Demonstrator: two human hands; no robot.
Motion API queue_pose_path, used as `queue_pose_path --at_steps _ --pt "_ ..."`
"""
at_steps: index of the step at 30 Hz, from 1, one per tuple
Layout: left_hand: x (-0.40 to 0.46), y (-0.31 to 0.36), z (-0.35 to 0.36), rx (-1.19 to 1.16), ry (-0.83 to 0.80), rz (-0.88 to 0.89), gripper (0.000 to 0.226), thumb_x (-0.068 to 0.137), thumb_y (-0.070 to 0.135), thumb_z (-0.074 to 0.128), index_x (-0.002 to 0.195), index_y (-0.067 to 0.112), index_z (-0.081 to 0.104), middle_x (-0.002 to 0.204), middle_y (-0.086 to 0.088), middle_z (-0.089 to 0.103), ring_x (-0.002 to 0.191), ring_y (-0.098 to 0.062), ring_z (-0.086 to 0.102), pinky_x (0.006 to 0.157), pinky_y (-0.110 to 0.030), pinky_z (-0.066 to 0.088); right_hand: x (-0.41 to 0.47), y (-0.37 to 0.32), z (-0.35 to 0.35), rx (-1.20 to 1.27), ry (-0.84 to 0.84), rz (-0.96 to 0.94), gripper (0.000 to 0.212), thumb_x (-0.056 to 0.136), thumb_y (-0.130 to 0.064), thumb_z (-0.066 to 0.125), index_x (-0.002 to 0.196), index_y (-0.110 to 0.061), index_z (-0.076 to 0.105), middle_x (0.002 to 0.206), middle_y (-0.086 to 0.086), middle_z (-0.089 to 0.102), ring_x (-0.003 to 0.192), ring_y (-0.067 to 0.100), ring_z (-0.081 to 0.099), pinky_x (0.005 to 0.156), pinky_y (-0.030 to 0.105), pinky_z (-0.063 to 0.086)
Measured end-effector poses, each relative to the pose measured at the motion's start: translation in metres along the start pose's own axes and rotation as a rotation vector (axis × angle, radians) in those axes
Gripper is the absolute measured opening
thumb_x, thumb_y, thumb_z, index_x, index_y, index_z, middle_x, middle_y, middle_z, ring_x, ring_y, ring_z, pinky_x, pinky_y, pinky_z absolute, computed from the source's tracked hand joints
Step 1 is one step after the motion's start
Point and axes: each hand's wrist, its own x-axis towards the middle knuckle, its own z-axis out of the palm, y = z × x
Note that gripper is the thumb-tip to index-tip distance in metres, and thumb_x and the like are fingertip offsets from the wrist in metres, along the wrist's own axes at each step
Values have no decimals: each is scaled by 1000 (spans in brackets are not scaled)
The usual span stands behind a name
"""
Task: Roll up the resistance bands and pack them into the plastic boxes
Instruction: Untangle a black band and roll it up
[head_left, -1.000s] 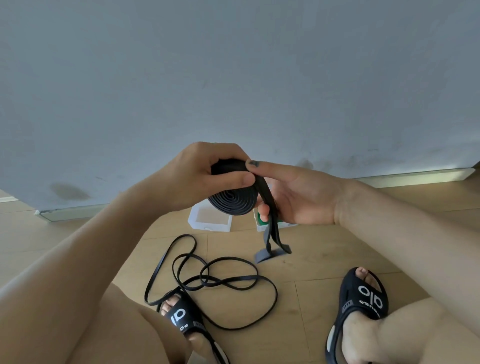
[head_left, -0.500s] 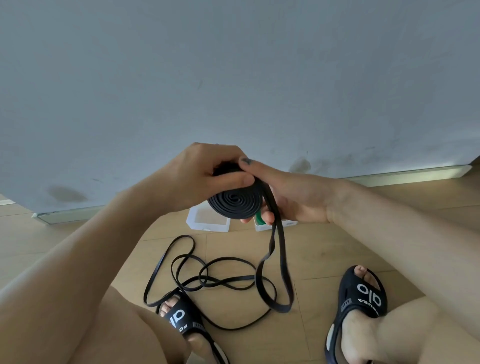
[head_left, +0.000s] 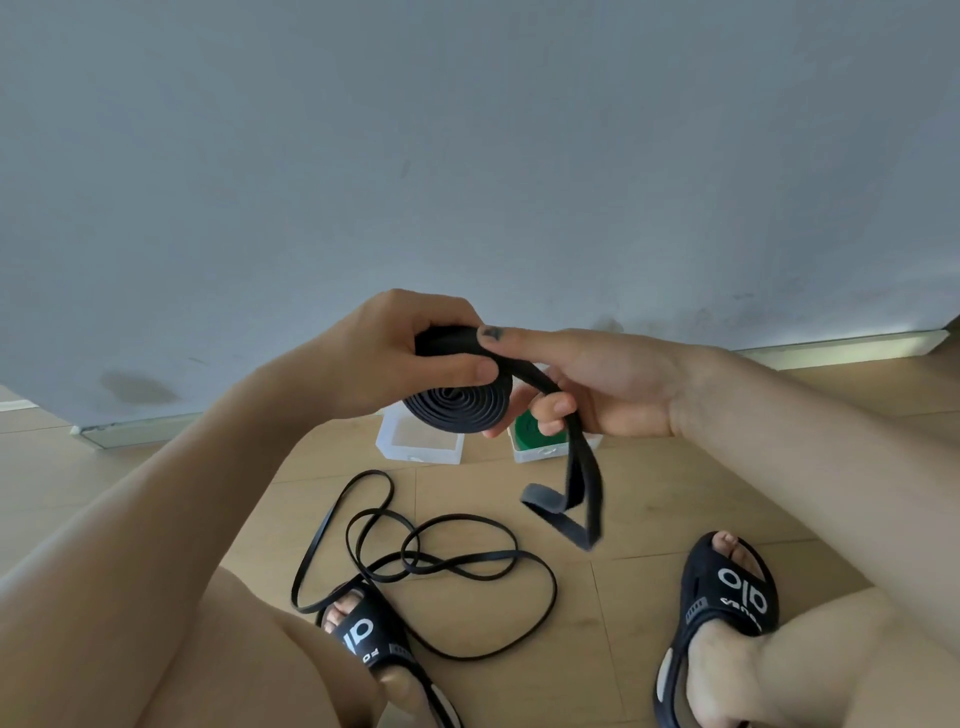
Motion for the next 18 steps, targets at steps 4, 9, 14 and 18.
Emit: queue_pose_path --at_steps 4,9,14,18 --pt "1 -2 -2 -66 45 47 4 92 30 72 94 28 71 82 7 69 76 -5 61 67 -14 46 -8 -8 -5 21 -28 -36 45 93 -41 61 132 -18 63 109 20 72 51 6 36 68 24 34" --pt "1 1 -2 -134 94 81 14 91 36 68 100 26 71 86 13 71 81 -3 65 71 -13 48 -6 2 -4 -3 -117 -24 62 97 -61 51 148 -25 52 131 24 67 77 28 52 66 26 37" --pt "0 -4 -4 -111 68 27 9 94 28 72 102 27 72 90 9 73 86 -6 69 72 -18 53 7 12 1 86 -17 -92 52 93 -51 64 133 -18 66 117 12 72 102 39 58 51 23 31" --pt "1 1 10 162 -88 9 10 90 34 74 90 25 70 74 6 68 68 -3 63 60 -19 48 8 16 9 -112 61 -16 46 93 -54 60 116 -16 71 96 3 75 86 22 68 56 24 31"
